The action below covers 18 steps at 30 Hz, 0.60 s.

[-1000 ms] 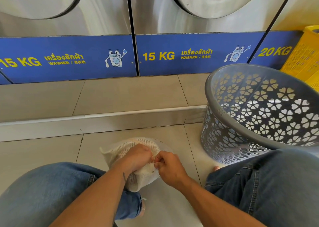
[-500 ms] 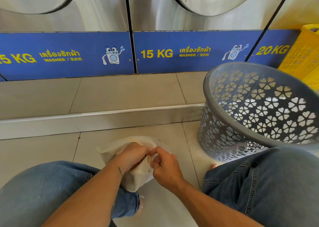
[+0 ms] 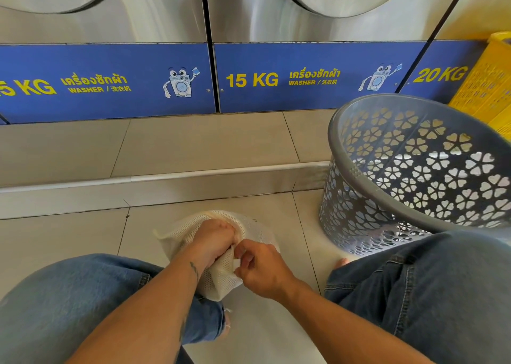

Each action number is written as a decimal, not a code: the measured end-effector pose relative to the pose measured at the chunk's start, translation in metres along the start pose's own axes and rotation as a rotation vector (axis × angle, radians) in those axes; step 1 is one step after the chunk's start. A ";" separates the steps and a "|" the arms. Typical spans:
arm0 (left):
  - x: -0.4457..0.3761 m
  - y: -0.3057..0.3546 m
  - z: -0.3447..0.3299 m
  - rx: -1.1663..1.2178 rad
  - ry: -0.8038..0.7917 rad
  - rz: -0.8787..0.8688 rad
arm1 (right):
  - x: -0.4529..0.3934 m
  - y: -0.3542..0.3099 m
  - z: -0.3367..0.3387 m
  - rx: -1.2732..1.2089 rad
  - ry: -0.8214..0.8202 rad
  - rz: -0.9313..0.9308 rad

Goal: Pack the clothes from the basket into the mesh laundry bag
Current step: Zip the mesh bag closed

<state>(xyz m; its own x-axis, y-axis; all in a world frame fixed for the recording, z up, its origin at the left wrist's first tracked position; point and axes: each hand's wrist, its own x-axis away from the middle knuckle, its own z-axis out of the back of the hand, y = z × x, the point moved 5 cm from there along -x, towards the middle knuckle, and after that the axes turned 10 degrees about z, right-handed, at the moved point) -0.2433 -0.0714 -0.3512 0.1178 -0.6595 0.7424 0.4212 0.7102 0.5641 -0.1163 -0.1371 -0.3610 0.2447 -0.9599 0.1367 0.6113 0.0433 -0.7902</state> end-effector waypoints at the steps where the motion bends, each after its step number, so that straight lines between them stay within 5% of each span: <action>1: 0.000 0.000 0.000 0.006 0.010 -0.002 | 0.000 0.000 -0.001 0.004 0.001 0.001; 11: 0.003 0.001 0.005 0.020 0.079 -0.050 | -0.001 -0.006 -0.002 0.094 -0.256 -0.032; 18: 0.001 0.012 0.010 0.126 0.135 -0.076 | -0.003 -0.003 -0.001 -0.058 -0.109 -0.066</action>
<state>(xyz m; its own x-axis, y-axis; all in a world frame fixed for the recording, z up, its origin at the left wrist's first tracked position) -0.2472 -0.0616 -0.3400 0.2130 -0.7335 0.6454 0.3187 0.6766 0.6638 -0.1198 -0.1348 -0.3593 0.2881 -0.9241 0.2512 0.5848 -0.0380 -0.8103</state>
